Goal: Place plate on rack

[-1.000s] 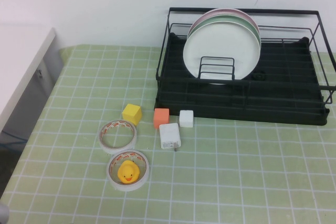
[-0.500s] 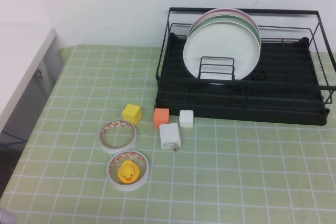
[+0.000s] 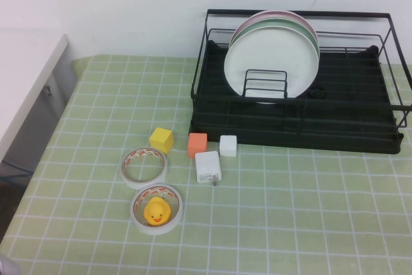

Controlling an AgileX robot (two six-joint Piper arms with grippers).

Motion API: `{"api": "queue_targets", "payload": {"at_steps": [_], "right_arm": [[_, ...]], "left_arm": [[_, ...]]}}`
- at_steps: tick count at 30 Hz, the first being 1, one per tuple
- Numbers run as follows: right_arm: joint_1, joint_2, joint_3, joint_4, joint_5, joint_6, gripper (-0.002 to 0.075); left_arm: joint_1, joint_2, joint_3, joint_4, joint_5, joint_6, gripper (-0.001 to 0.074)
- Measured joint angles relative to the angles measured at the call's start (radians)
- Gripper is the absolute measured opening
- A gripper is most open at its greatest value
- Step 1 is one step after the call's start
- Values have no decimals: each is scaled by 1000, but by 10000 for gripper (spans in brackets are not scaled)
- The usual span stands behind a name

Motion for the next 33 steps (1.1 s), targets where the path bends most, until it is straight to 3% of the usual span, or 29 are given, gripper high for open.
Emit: {"api": "queue_targets", "payload": {"at_steps": [4, 9, 21, 33], "right_arm": [[-64, -35, 108, -265, 2, 302, 11], [-82, -35, 201, -359, 32, 446, 11], [-83, -35, 198, -369, 86, 467, 11], [-83, -35, 196, -276, 93, 357, 11]], "left_arm": [[0, 0, 0, 2, 0, 0, -1], [0, 0, 0, 2, 0, 0, -1], [0, 0, 0, 2, 0, 0, -1], [0, 0, 0, 2, 0, 0, 0]]}}
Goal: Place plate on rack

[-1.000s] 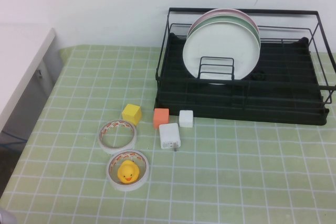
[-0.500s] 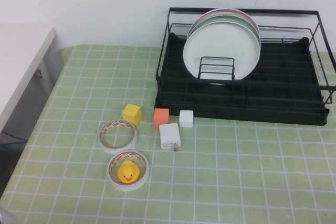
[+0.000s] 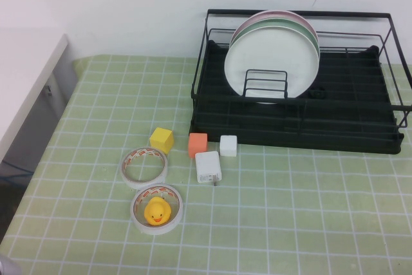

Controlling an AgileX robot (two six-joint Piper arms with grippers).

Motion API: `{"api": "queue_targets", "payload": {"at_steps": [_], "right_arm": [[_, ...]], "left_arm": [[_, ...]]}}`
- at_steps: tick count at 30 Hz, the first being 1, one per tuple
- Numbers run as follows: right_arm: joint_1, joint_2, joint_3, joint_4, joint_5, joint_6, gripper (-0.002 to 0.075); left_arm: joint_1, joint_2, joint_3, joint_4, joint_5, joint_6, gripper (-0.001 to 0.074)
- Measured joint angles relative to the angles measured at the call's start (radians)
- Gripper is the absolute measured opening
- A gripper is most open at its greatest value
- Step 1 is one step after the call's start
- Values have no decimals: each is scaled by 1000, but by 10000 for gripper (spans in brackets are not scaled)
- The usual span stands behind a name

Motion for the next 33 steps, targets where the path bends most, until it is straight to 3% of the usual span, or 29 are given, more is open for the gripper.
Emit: {"api": "queue_targets", "payload": {"at_steps": [26, 33], "right_arm": [[0, 0, 0, 13, 1, -4, 11], [0, 0, -2, 14, 2, -5, 11]], "left_arm": [[0, 0, 3, -2, 0, 0, -1], [0, -41, 29, 75, -94, -1, -1]]}}
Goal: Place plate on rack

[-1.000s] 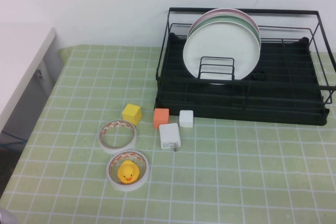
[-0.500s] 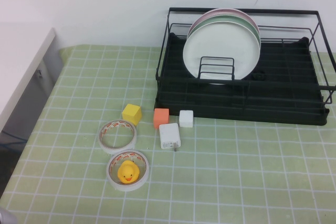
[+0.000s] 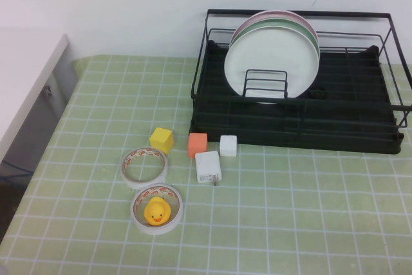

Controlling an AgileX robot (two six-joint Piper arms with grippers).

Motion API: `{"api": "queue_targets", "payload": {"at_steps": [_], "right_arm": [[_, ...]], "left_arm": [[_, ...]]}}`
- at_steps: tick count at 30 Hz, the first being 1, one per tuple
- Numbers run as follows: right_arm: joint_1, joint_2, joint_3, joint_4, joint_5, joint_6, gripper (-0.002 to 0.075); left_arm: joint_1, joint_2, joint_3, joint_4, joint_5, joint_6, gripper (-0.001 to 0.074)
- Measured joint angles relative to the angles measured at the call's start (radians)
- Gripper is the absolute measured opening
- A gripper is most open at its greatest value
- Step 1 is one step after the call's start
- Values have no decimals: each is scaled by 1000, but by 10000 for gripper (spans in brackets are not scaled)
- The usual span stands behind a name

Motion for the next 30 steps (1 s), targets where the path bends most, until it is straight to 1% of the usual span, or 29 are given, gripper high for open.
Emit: {"api": "queue_targets", "payload": {"at_steps": [1, 3, 6, 8, 11, 15, 19, 23, 30], "right_arm": [[0, 0, 0, 0, 0, 0, 11], [0, 0, 0, 0, 0, -2, 11], [0, 0, 0, 0, 0, -2, 11], [0, 0, 0, 0, 0, -2, 11], [0, 0, 0, 0, 0, -2, 11], [0, 0, 0, 0, 2, -8, 11], [0, 0, 0, 0, 2, -8, 11], [0, 0, 0, 0, 2, -8, 11], [0, 0, 0, 0, 2, -8, 11]], "left_arm": [[0, -15, 10, 25, -37, -28, -1], [0, -65, 34, 111, -125, -168, -1], [0, -165, 91, 303, -242, -484, -1], [0, -233, 138, 449, -299, -652, -1], [0, -343, 222, 592, -373, -784, -1], [1, -421, 305, 740, -424, -826, -1], [15, -425, 312, 825, -429, -839, -1], [33, -426, 312, 840, -399, -839, -1], [121, -426, 310, 822, -358, -841, -1]]}}
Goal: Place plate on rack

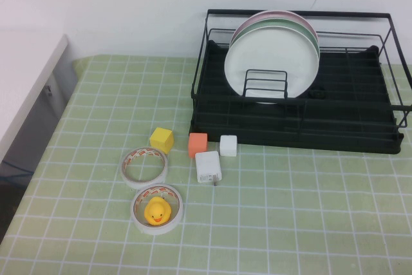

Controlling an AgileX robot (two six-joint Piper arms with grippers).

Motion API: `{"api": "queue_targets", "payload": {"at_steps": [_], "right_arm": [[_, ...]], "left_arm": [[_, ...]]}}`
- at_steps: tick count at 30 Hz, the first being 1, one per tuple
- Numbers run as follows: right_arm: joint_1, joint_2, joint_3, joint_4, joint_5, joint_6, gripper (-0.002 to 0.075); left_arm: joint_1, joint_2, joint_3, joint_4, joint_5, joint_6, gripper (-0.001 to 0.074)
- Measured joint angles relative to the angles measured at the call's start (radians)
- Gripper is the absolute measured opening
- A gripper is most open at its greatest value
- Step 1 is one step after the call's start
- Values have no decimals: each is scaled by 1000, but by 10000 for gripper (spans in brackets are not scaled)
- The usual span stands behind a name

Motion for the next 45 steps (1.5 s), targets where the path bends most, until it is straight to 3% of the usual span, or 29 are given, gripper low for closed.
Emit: {"api": "queue_targets", "payload": {"at_steps": [45], "right_arm": [[-6, 0, 0, 0, 0, 0, 11]], "left_arm": [[27, 0, 0, -6, 2, 0, -1]]}}
